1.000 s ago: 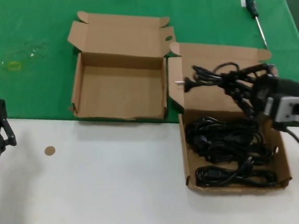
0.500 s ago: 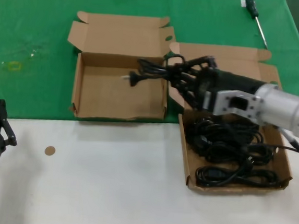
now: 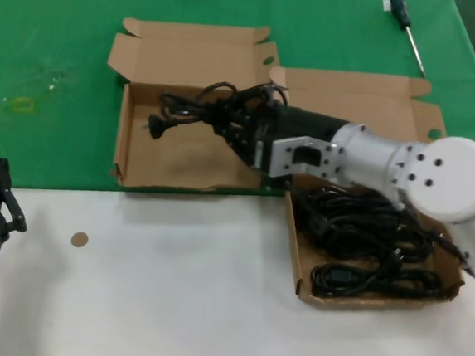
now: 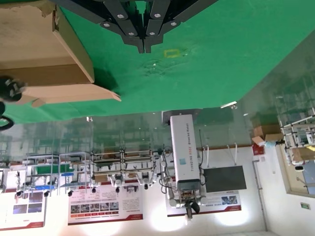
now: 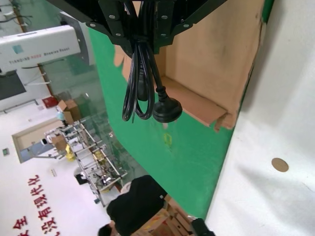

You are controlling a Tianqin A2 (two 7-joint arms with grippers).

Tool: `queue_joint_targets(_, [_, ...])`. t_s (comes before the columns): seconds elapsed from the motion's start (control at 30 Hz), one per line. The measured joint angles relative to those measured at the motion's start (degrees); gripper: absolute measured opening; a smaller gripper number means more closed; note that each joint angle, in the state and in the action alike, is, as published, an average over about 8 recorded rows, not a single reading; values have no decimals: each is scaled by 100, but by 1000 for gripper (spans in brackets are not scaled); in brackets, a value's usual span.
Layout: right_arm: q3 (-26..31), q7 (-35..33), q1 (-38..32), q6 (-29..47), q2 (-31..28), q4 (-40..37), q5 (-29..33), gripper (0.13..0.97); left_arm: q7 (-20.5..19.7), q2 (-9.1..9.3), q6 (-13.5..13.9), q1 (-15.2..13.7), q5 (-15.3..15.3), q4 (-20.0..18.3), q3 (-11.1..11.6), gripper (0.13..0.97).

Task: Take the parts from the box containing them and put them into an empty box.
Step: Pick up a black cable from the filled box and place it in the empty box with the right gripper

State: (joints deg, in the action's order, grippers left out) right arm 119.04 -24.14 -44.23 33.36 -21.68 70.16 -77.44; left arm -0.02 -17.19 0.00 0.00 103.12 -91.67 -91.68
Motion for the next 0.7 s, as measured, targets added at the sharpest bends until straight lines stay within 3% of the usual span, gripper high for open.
queue_joint_targets(0.7, [148,-1231,-578,-67,858,-1768,-349,217,0,0,0,0,0,0,0,152])
